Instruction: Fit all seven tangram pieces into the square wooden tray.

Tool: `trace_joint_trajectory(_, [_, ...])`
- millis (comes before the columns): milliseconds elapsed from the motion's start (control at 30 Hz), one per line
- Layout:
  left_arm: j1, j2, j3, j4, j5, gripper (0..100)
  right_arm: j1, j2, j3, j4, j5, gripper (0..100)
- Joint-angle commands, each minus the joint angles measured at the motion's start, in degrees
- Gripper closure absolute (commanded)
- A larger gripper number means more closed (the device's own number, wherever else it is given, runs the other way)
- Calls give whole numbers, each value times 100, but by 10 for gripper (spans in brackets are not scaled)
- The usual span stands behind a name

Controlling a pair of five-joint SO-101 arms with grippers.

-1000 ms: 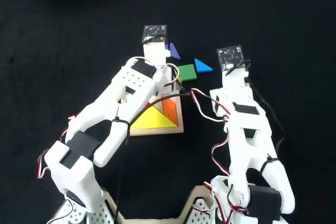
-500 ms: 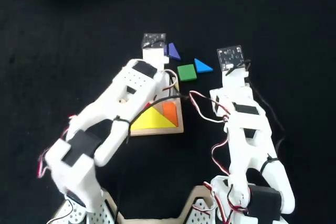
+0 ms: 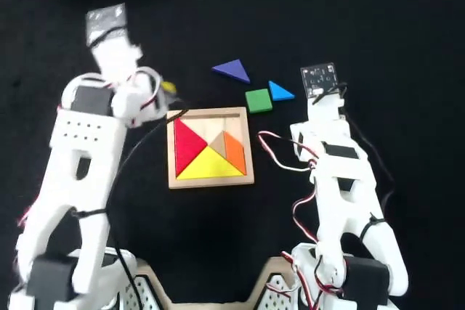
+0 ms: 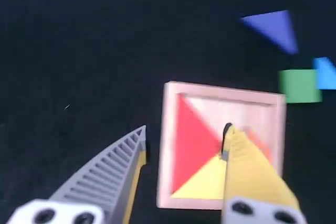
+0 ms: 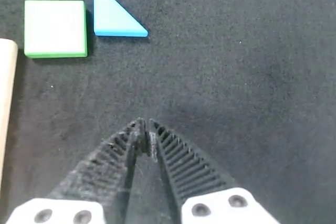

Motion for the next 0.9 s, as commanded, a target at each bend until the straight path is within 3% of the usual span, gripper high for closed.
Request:
trace_joint_trajectory(0, [-690,-642,1727,-1424,-88,763,9,-207,-866,914,-229,983])
trace_joint_trajectory(133, [-1270,-1055,2958,-2919,88,766,-299,-198,-2009,2374,-246,983])
trace_joint_trajectory(267, [-1631,-1064,3688,-4044,387,766,-1248,-154,-2651,2954,-325,949])
trace_joint_trajectory(367, [-1622,-923,3802,-4237,193,766,-1802,242,-2914,2848,-905,836])
trace_joint_trajectory(467, [-1666,-668,3705,-4264,132,766,-2110,1077,-3354,2734,-914,828])
trace_joint_trajectory(667, [-1684,53,3231,-4229,132,766,-1952,3398,-5376,3121,-1143,831])
trace_joint_trajectory(867, [-1684,651,2870,-4211,141,766,-1837,5147,-7415,3947,-1125,770])
